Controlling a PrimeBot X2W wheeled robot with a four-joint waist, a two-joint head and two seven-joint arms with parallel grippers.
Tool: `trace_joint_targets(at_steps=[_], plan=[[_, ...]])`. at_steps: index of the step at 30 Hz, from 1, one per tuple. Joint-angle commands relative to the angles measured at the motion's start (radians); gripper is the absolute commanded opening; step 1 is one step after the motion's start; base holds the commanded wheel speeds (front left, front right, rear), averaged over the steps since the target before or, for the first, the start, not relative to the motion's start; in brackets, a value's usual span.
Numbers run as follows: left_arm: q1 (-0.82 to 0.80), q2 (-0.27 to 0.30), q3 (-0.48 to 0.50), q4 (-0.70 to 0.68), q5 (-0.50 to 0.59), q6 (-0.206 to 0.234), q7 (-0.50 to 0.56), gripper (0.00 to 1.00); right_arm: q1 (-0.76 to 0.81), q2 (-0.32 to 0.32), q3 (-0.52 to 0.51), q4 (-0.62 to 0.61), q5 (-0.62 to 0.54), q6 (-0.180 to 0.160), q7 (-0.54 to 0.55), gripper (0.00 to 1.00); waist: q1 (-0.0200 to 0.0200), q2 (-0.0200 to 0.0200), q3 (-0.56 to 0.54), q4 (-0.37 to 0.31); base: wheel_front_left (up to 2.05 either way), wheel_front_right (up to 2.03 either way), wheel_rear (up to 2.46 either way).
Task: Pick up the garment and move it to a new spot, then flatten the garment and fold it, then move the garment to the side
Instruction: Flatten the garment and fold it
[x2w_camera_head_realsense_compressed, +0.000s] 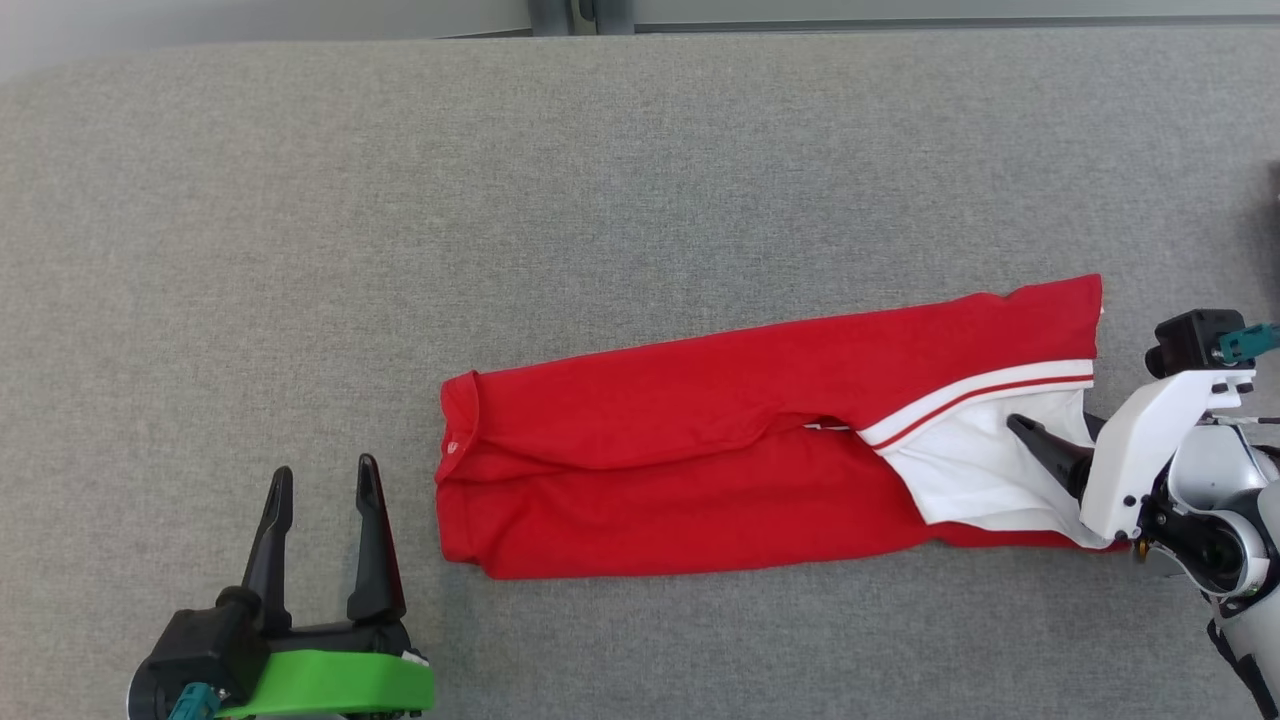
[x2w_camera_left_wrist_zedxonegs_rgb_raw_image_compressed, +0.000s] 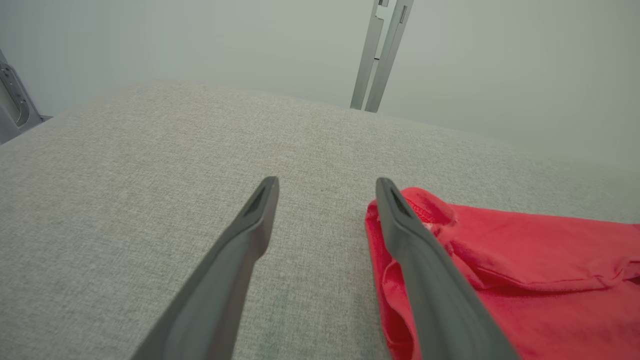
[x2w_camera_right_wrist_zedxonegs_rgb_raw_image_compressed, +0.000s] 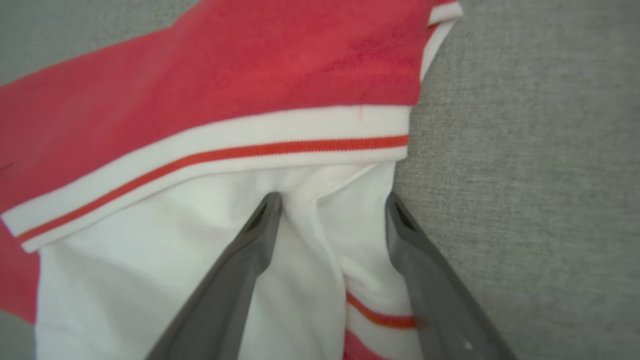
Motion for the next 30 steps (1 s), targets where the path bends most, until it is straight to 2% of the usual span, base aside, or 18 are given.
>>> trace_joint_targets(at_steps=[1, 4, 9, 15, 17, 20, 22, 26, 30], plan=[[0.005, -0.001, 0.003, 0.002, 0.004, -0.008, -0.003, 1.0, 0.015, 0.04, 0.062, 0.018, 0.04, 0.009, 0.03, 0.0, 0.0, 0.0, 0.001, 0.006, 0.0, 0.0, 0.0], [0.009, -0.003, 0.008, 0.011, 0.007, -0.012, -0.003, 1.0, -0.003, 0.005, 0.029, 0.02, 0.094, 0.007, -0.005, 0.0, 0.0, 0.0, -0.008, 0.011, 0.0, 0.0, 0.0], [0.032, -0.006, 0.021, 0.025, 0.004, -0.016, -0.003, 1.0, -0.032, -0.1, -0.096, 0.041, 0.182, 0.004, -0.019, 0.0, 0.0, 0.0, -0.053, 0.006, 0.0, 0.0, 0.0], [0.068, -0.007, 0.022, 0.041, -0.012, -0.021, -0.003, 1.0, 0.016, -0.205, -0.253, 0.022, 0.209, 0.005, 0.033, 0.0, 0.0, 0.0, -0.137, -0.008, 0.0, 0.0, 0.0], [0.089, -0.007, 0.013, 0.044, -0.032, -0.011, -0.003, 1.0, 0.041, -0.211, -0.284, -0.055, 0.216, 0.005, 0.077, 0.0, 0.0, 0.0, -0.179, -0.017, 0.0, 0.0, 0.0], [0.106, -0.007, -0.006, 0.039, -0.042, -0.004, -0.003, 1.0, 0.059, -0.186, -0.279, -0.166, 0.218, 0.005, 0.133, 0.0, 0.0, 0.0, -0.201, -0.029, 0.0, 0.0, 0.0], [0.104, -0.007, -0.022, 0.037, -0.048, -0.004, -0.003, 1.0, 0.061, -0.139, -0.239, -0.246, 0.197, 0.005, 0.167, 0.0, 0.0, 0.0, -0.198, -0.036, 0.0, 0.0, 0.0], [0.078, -0.007, -0.052, 0.046, -0.037, -0.016, -0.003, 1.0, 0.033, 0.016, -0.145, -0.332, 0.115, 0.005, 0.213, 0.0, 0.0, 0.0, -0.179, -0.046, 0.0, 0.0, 0.0], [0.052, -0.006, -0.071, 0.054, -0.026, -0.017, -0.003, 1.0, 0.01, 0.197, -0.05, -0.301, -0.003, 0.005, 0.197, 0.0, 0.0, 0.0, -0.152, -0.044, 0.0, 0.0, 0.0]])
